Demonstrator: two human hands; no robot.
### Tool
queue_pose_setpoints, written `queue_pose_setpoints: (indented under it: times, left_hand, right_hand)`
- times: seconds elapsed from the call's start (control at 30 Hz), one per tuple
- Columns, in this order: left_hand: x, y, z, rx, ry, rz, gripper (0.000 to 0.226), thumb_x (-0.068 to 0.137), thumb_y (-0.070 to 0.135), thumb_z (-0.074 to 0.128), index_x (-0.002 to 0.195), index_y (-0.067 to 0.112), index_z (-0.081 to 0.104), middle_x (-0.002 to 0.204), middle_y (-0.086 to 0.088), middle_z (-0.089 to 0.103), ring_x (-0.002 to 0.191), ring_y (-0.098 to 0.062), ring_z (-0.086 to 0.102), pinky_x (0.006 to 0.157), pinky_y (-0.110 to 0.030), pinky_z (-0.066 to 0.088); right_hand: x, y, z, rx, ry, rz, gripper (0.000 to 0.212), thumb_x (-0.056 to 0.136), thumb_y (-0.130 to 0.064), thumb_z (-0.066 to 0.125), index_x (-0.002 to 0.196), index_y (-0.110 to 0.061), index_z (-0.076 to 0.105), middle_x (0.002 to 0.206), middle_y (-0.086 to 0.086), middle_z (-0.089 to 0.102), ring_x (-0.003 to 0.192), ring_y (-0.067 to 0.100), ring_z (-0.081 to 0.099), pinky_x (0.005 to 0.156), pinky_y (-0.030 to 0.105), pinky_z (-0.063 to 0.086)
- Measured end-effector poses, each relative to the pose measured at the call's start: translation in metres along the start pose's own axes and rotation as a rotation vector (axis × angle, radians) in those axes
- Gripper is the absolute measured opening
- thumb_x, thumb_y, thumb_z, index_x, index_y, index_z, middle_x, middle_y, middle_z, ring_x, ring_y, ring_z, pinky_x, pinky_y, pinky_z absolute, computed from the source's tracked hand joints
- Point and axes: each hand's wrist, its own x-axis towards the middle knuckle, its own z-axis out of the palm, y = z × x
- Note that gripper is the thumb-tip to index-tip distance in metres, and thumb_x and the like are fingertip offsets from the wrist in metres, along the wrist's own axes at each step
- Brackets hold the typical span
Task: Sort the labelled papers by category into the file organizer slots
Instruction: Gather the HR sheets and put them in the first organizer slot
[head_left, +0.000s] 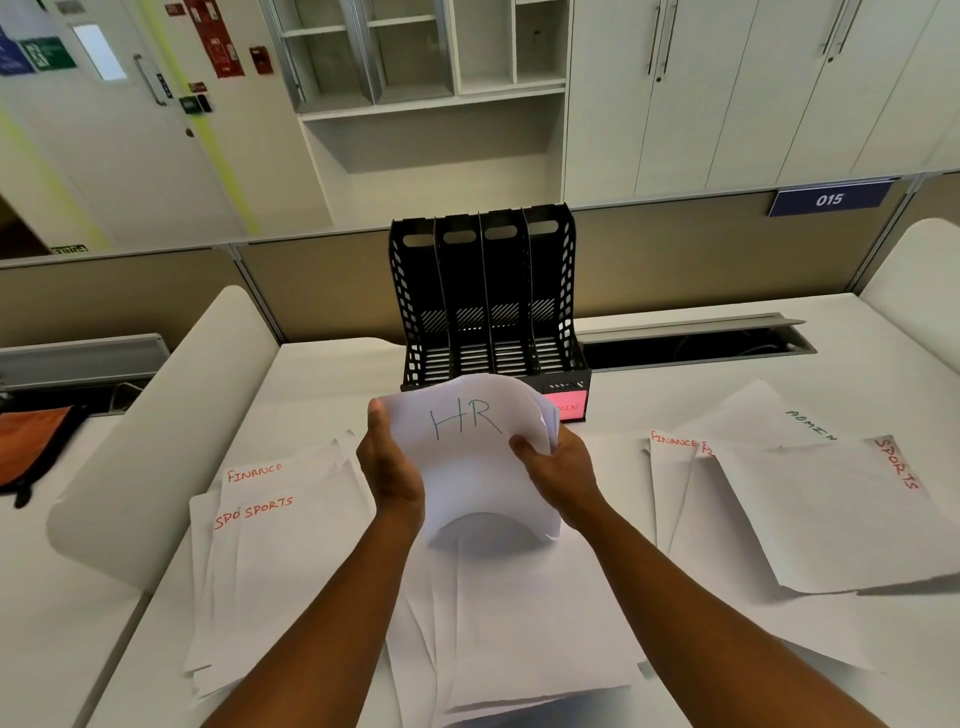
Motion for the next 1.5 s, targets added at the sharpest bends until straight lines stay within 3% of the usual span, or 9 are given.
queue_pose_setpoints:
  times: [0.2, 0.27, 0.43, 0.53, 0.63, 0.83, 1.07, 1.3, 1.5]
  left_hand:
    - [-0.002, -0.003, -0.005, 0.161, -0.100, 0.083, 0.057, 0.086, 0.057, 0.051, 0.126, 0.016, 0.057, 0.125, -0.013, 0.061, 0.117, -0.033, 0.057, 0.101, -0.056, 0.046]
    - [-0.003, -0.010, -0.008, 0.311, -0.142, 0.109, 0.046, 0.083, 0.045, 0.066, 0.121, 0.021, 0.055, 0.119, -0.008, 0.063, 0.109, -0.028, 0.060, 0.095, -0.049, 0.053]
    - [0.000, -0.026, -0.016, 0.503, -0.205, 0.121, 0.058, 0.074, 0.033, 0.080, 0.124, 0.020, 0.054, 0.112, -0.005, 0.064, 0.096, -0.024, 0.065, 0.068, -0.023, 0.058]
    - [-0.001, -0.026, -0.011, 0.518, -0.211, 0.188, 0.055, 0.071, 0.038, 0.082, 0.117, 0.028, 0.054, 0.103, 0.002, 0.064, 0.084, -0.013, 0.065, 0.056, -0.011, 0.054]
    - [-0.002, -0.027, -0.007, 0.526, -0.192, 0.202, 0.065, 0.070, 0.042, 0.080, 0.125, 0.021, 0.051, 0.110, -0.003, 0.063, 0.091, -0.020, 0.065, 0.066, -0.018, 0.057]
    - [-0.004, -0.047, -0.012, 0.642, -0.315, 0.047, 0.067, 0.076, 0.041, 0.076, 0.133, 0.019, 0.049, 0.118, -0.006, 0.063, 0.104, -0.027, 0.062, 0.089, -0.042, 0.056]
    - [-0.012, -0.071, -0.025, 0.651, -0.290, -0.020, 0.027, 0.082, 0.031, 0.073, 0.102, 0.022, 0.058, 0.098, -0.008, 0.068, 0.094, -0.031, 0.066, 0.087, -0.043, 0.055]
    - [-0.008, -0.071, -0.023, 0.585, -0.293, 0.029, 0.024, 0.086, 0.022, 0.069, 0.107, 0.019, 0.058, 0.104, -0.011, 0.067, 0.094, -0.028, 0.065, 0.088, -0.043, 0.055]
    - [-0.006, -0.078, -0.026, 0.590, -0.274, 0.013, 0.016, 0.090, 0.019, 0.064, 0.105, 0.018, 0.058, 0.100, -0.008, 0.067, 0.095, -0.032, 0.066, 0.084, -0.036, 0.054]
  right_hand:
    - [-0.002, 0.013, -0.002, -0.050, -0.037, 0.069, 0.037, 0.088, -0.027, 0.065, 0.120, -0.011, 0.058, 0.097, 0.000, 0.061, 0.087, 0.018, 0.058, 0.060, 0.012, 0.044]
    - [-0.002, 0.017, -0.002, -0.075, -0.048, 0.091, 0.034, 0.090, -0.025, 0.063, 0.120, -0.009, 0.058, 0.098, 0.002, 0.061, 0.088, 0.018, 0.057, 0.064, 0.017, 0.045]
    - [-0.001, 0.013, 0.002, -0.044, -0.013, 0.082, 0.032, 0.094, -0.021, 0.057, 0.124, -0.011, 0.054, 0.107, 0.005, 0.062, 0.093, 0.019, 0.056, 0.086, 0.035, 0.052]
    - [0.002, 0.007, 0.005, 0.010, 0.038, 0.033, 0.029, 0.094, -0.019, 0.057, 0.122, -0.015, 0.056, 0.099, -0.001, 0.061, 0.090, 0.018, 0.058, 0.076, 0.025, 0.053]
    - [0.003, 0.006, 0.006, 0.052, 0.102, -0.003, 0.030, 0.091, -0.022, 0.062, 0.120, -0.018, 0.057, 0.096, -0.006, 0.061, 0.084, 0.014, 0.059, 0.062, 0.009, 0.047]
    - [-0.008, 0.027, 0.006, 0.001, 0.047, 0.067, 0.039, 0.088, -0.026, 0.065, 0.125, -0.021, 0.053, 0.108, -0.003, 0.061, 0.093, 0.017, 0.059, 0.086, 0.040, 0.054]
    - [-0.020, 0.052, 0.004, -0.074, 0.020, 0.135, 0.031, 0.092, -0.017, 0.060, 0.122, -0.014, 0.057, 0.115, 0.009, 0.065, 0.105, 0.029, 0.062, 0.092, 0.043, 0.051]
    - [-0.015, 0.044, 0.007, -0.019, 0.050, 0.072, 0.023, 0.090, -0.019, 0.063, 0.113, -0.020, 0.058, 0.101, -0.002, 0.063, 0.090, 0.014, 0.058, 0.090, 0.042, 0.053]
    - [-0.015, 0.054, 0.005, -0.068, 0.032, 0.113, 0.031, 0.088, -0.022, 0.065, 0.118, -0.016, 0.059, 0.111, 0.007, 0.067, 0.098, 0.025, 0.064, 0.087, 0.040, 0.054]
